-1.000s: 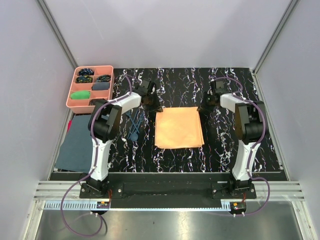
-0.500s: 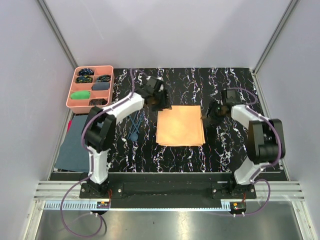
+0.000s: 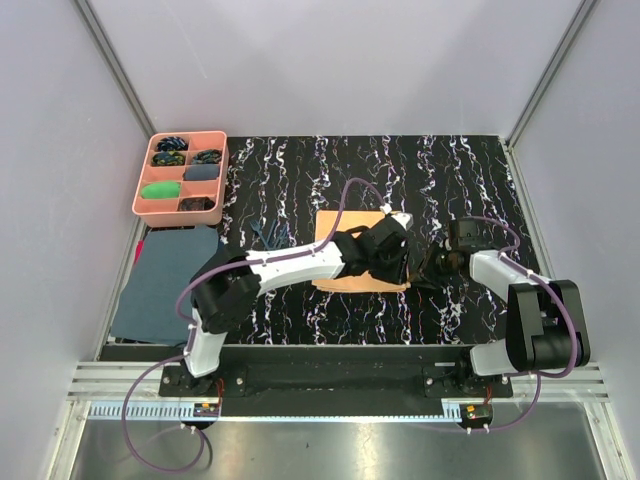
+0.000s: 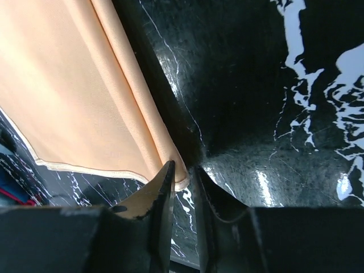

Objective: Fold the napkin into a case and place the utensils inside
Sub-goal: Smooth out the lower triangle-folded napkin at the center of the board.

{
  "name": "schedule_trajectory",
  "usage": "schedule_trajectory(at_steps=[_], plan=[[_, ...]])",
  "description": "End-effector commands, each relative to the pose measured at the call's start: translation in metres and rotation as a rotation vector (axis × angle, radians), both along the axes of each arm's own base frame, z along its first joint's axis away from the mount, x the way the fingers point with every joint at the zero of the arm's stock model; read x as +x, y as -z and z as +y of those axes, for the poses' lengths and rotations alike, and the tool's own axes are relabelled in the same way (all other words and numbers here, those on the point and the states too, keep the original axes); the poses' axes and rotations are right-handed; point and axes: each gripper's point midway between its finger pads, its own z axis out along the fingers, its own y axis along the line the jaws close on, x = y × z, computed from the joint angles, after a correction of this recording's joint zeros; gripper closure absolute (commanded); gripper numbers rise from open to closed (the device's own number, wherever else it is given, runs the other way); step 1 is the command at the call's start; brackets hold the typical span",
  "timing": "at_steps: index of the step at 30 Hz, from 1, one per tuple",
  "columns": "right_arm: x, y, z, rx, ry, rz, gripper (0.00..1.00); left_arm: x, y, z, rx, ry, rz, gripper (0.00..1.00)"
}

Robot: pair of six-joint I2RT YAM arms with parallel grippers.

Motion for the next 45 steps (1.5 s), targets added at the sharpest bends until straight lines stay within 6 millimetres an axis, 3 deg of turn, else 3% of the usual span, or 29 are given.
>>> schedule_trajectory(at_steps=[1, 9, 12, 19, 27, 32, 36, 42, 45], plan=[[0.008, -0.010, 0.010, 0.049, -0.033, -0.070, 0.73, 0.022, 0.001, -0.009, -0.011, -0.077, -0.042, 0.62], [0.000, -0.004, 0.014, 0.082, -0.036, -0.049, 0.71, 0.016, 0.026, -0.020, 0.023, -0.082, 0.009, 0.53], [-0.003, -0.001, 0.015, 0.093, -0.025, -0.028, 0.81, 0.018, 0.031, -0.022, 0.036, -0.085, 0.013, 0.55], [-0.005, -0.001, 0.021, 0.133, -0.014, -0.023, 0.90, 0.018, 0.048, -0.024, 0.074, -0.090, 0.036, 0.61], [-0.008, -0.003, 0.024, 0.157, -0.017, -0.033, 0.93, 0.015, 0.062, -0.015, 0.125, -0.098, 0.033, 0.64], [-0.010, -0.001, 0.025, 0.164, -0.019, -0.026, 0.94, 0.014, 0.061, -0.015, 0.126, -0.095, 0.034, 0.75], [-0.011, -0.001, 0.027, 0.183, -0.018, -0.022, 0.95, 0.015, 0.051, -0.013, 0.121, -0.098, 0.018, 1.00], [-0.012, -0.002, 0.027, 0.177, -0.020, -0.033, 0.95, 0.013, 0.039, -0.013, 0.104, -0.089, 0.024, 0.99], [-0.012, -0.002, 0.026, 0.172, -0.022, -0.032, 0.95, 0.008, 0.043, -0.012, 0.107, -0.084, 0.045, 0.81]])
